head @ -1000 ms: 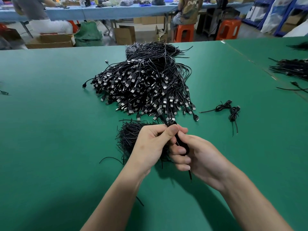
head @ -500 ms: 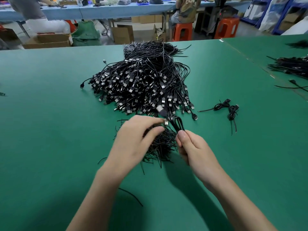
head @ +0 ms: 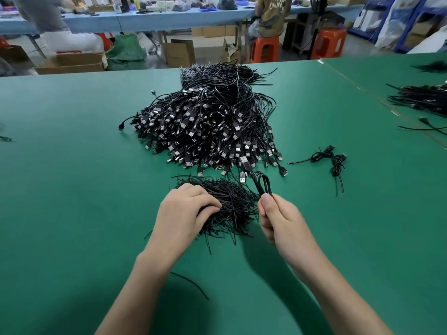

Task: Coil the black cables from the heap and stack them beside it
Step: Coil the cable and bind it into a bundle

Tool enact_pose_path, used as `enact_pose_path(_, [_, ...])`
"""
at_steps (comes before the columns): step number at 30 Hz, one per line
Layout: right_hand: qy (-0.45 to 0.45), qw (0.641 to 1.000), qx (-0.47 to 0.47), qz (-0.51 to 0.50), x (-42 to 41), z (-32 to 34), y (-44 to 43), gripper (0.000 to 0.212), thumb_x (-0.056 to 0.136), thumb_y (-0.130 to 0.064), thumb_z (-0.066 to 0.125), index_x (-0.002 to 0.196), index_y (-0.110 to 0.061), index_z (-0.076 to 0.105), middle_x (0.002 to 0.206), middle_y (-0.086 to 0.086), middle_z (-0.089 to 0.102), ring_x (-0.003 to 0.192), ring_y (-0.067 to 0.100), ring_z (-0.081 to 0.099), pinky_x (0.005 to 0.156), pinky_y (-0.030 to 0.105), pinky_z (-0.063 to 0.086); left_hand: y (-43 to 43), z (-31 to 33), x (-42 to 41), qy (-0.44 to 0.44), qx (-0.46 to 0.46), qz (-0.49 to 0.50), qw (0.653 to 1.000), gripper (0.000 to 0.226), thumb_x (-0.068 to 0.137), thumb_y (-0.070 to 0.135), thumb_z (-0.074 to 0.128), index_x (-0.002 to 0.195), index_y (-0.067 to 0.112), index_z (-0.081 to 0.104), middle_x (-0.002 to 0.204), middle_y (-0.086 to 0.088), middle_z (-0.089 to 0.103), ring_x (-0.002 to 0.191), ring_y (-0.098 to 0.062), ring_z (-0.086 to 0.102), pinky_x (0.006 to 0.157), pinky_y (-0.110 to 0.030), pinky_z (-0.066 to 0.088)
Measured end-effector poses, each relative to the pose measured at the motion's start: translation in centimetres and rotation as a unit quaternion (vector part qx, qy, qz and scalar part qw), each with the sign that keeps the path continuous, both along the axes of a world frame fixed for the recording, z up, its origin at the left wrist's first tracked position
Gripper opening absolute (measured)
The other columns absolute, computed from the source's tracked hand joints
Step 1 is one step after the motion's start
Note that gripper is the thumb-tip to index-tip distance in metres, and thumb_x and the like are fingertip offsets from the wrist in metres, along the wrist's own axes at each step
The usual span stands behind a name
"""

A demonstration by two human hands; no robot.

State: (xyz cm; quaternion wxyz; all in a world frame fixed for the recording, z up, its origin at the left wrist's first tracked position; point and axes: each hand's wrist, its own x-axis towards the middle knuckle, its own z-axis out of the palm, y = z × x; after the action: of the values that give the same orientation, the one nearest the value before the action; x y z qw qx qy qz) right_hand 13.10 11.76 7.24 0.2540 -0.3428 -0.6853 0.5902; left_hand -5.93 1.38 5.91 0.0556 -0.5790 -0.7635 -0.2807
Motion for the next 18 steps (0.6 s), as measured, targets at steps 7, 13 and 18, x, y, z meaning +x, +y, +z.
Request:
enact_pose_path(7, [0.0,1.0,-0.007,0.001,0.3,-0.3,0.0,0.038,0.11,-0.031,0.038,0.075,-0.017,0.044,0.058,-0.012,0.034,0.049,0.006,0.029,0.046,0.016,0.027,0.8,-0.5,-0.7,0.024,-0.012,0.006,1.0,0.01,0.087,0.028,0.083,0.097,0.029,0.083,0.092,0.012,0.067,0.091,-0.018,0.061,0.078,-0.038,0.049])
enact_pose_path(13, [-0.007,1.0,-0.01,0.008,0.0,-0.7,-0.2,0.039,0.11,-0.032,0.038,0.074,-0.018,0.044,0.057,-0.013,0.034,0.049,0.007,0.029,0.046,0.016,0.027,1.3,0.2,-1.2,0.033,-0.043,-0.005,0.999,0.004,0.086,0.031,0.083,0.089,0.03,0.08,0.089,0.011,0.064,0.091,-0.019,0.058,0.08,-0.038,0.048])
enact_pose_path(18, [-0.012,1.0,-0.004,0.006,-0.4,-0.7,0.3,0.039,0.109,-0.033,0.039,0.074,-0.018,0.044,0.055,-0.014,0.034,0.049,0.006,0.03,0.046,0.016,0.026,1.9,0.8,-1.7,0.027,-0.059,-0.045,0.997,0.004,0.096,0.023,0.073,0.092,0.023,0.072,0.097,0.009,0.062,0.097,-0.019,0.054,0.087,-0.038,0.045])
